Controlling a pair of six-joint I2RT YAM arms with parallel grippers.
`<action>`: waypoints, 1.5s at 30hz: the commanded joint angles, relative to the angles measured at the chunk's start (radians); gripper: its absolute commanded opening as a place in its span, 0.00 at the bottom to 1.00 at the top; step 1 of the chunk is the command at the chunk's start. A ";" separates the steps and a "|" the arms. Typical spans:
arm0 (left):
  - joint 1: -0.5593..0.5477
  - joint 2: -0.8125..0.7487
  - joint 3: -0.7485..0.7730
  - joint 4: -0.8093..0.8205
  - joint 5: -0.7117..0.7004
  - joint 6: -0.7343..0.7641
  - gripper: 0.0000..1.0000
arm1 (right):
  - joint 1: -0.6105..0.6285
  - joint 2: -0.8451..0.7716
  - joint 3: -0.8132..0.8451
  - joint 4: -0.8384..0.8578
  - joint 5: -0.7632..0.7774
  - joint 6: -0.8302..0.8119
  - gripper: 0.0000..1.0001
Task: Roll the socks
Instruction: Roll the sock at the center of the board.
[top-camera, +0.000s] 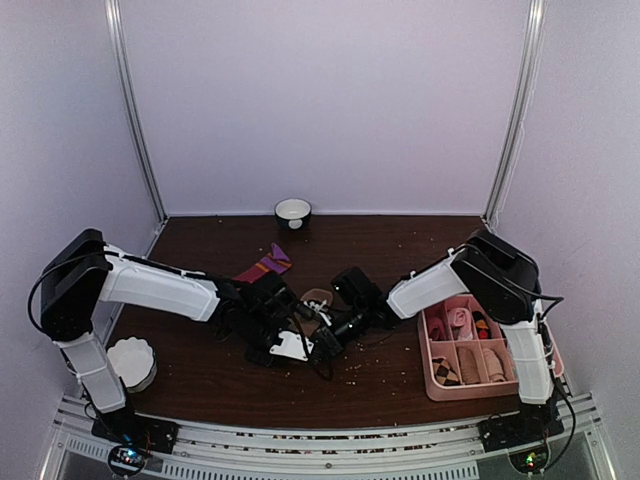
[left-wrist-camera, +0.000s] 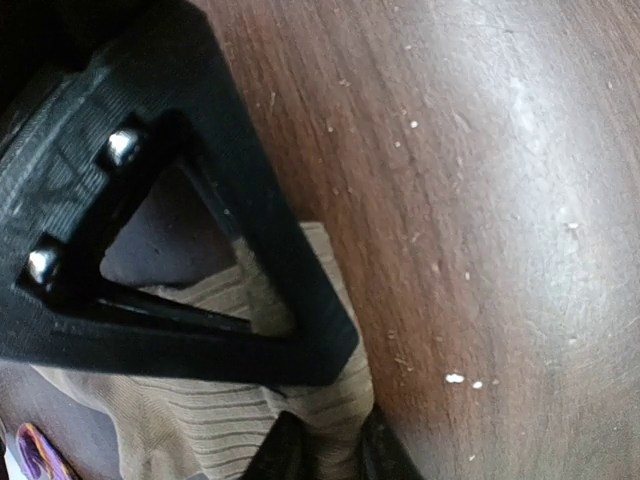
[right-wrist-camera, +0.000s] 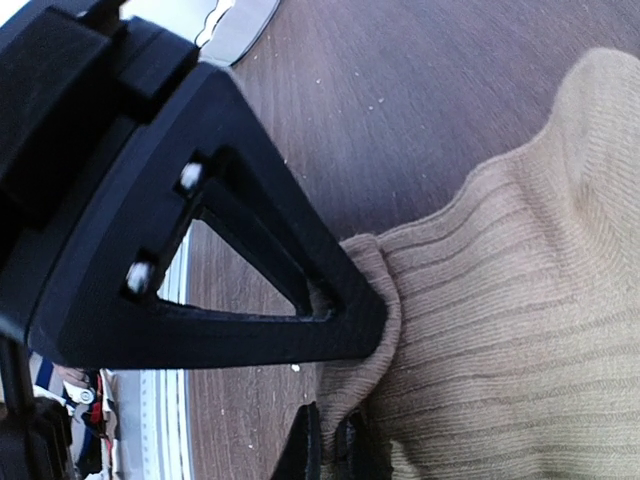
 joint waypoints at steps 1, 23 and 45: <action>0.008 0.073 0.057 -0.082 -0.032 -0.006 0.16 | -0.020 0.094 -0.080 -0.287 0.173 0.028 0.00; 0.065 0.114 0.103 -0.301 0.101 -0.121 0.00 | -0.020 -0.369 -0.332 -0.186 0.729 0.054 0.30; 0.186 0.270 0.327 -0.632 0.470 -0.107 0.00 | 0.081 -0.746 -0.611 0.335 1.200 -0.064 1.00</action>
